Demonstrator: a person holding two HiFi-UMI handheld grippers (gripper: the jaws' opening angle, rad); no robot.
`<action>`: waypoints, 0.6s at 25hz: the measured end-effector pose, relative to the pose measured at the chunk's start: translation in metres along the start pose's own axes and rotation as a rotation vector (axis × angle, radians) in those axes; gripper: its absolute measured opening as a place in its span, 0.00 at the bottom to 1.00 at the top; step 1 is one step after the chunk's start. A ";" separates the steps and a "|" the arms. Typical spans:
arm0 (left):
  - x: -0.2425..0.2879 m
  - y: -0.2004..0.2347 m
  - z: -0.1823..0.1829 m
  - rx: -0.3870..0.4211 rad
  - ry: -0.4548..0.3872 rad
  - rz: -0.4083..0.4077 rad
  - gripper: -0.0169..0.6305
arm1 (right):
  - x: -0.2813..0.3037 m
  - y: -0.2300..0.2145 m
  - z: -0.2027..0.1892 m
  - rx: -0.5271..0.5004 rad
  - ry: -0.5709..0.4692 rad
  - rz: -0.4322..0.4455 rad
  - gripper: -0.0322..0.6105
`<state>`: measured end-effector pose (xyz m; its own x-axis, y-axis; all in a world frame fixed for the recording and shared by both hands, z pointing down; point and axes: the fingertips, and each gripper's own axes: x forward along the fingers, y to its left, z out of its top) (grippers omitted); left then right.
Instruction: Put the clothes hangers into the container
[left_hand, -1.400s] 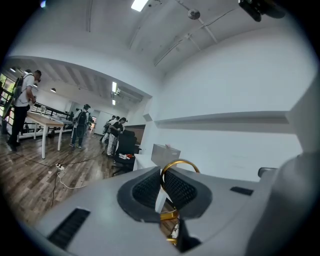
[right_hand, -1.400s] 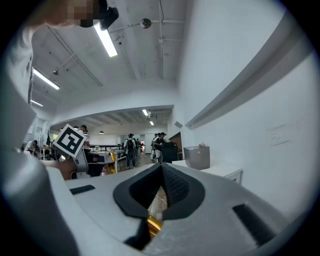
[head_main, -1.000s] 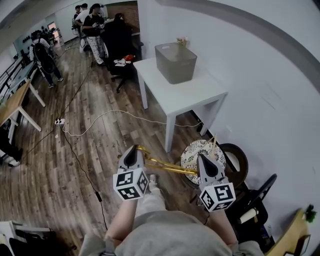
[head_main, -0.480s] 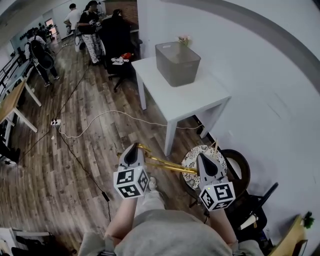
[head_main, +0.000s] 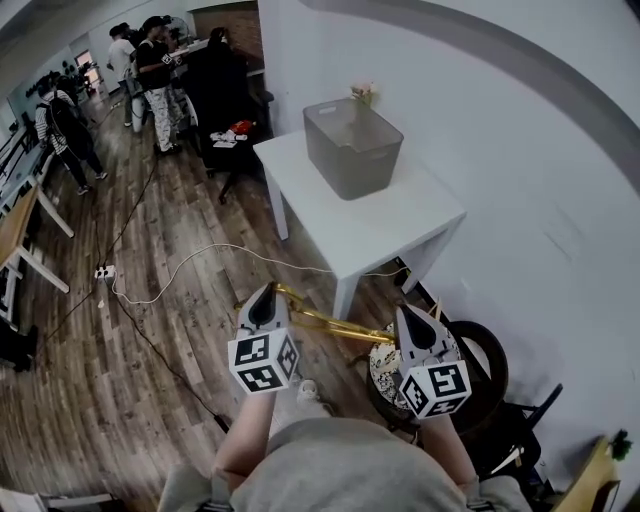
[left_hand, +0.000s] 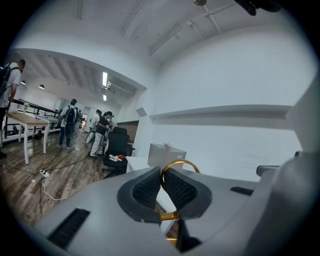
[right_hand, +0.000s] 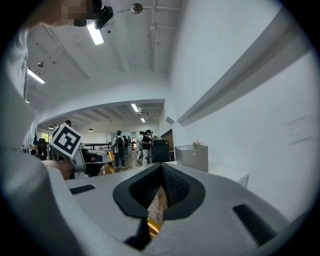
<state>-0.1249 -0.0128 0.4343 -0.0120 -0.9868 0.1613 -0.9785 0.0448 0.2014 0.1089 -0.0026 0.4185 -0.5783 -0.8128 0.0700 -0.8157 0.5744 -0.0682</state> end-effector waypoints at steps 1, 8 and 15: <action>0.010 0.002 0.004 0.003 -0.001 -0.005 0.06 | 0.009 -0.002 0.002 -0.002 0.000 -0.005 0.05; 0.079 0.015 0.028 0.016 -0.006 -0.045 0.06 | 0.069 -0.017 0.013 -0.009 -0.006 -0.035 0.05; 0.143 0.030 0.056 0.035 -0.020 -0.080 0.06 | 0.123 -0.027 0.024 -0.013 -0.022 -0.065 0.05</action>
<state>-0.1671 -0.1608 0.4095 0.0623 -0.9899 0.1270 -0.9831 -0.0389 0.1791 0.0603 -0.1199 0.4046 -0.5238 -0.8503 0.0517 -0.8517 0.5216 -0.0511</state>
